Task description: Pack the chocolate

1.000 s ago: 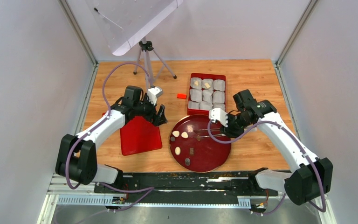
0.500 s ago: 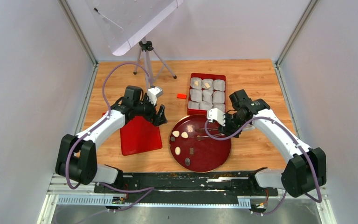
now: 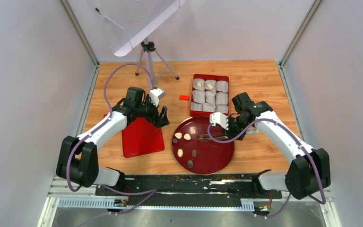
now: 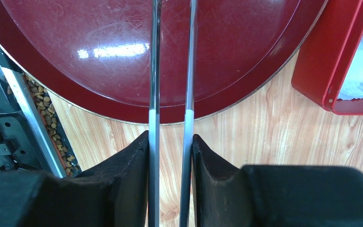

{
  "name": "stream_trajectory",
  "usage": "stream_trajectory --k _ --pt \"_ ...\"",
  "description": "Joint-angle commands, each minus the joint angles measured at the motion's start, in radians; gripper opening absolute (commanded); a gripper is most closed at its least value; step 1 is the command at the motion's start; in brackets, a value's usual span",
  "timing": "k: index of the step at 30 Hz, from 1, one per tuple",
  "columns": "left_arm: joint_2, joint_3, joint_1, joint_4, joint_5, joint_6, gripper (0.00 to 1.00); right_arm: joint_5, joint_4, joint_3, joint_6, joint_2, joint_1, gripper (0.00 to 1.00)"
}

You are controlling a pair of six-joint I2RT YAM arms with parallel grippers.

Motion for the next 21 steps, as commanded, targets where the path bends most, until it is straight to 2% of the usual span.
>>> stream_trajectory --k 1,7,15,18,21 --pt "-0.001 0.003 0.003 0.036 -0.001 -0.005 1.0 -0.011 0.007 0.074 0.024 0.006 0.005 0.17" --pt "0.01 0.011 0.003 0.033 0.004 -0.003 1.0 -0.046 -0.039 0.286 0.12 0.06 -0.028 0.12" --pt "-0.005 0.013 0.003 0.035 0.009 -0.004 1.0 -0.152 0.003 0.513 0.232 0.205 -0.217 0.08" --pt "-0.011 0.011 0.003 0.029 0.009 0.001 1.0 -0.171 -0.014 0.534 0.201 0.222 -0.229 0.09" --pt "-0.017 0.005 0.003 0.03 0.005 0.003 1.0 -0.195 -0.03 0.481 0.164 0.184 -0.205 0.11"
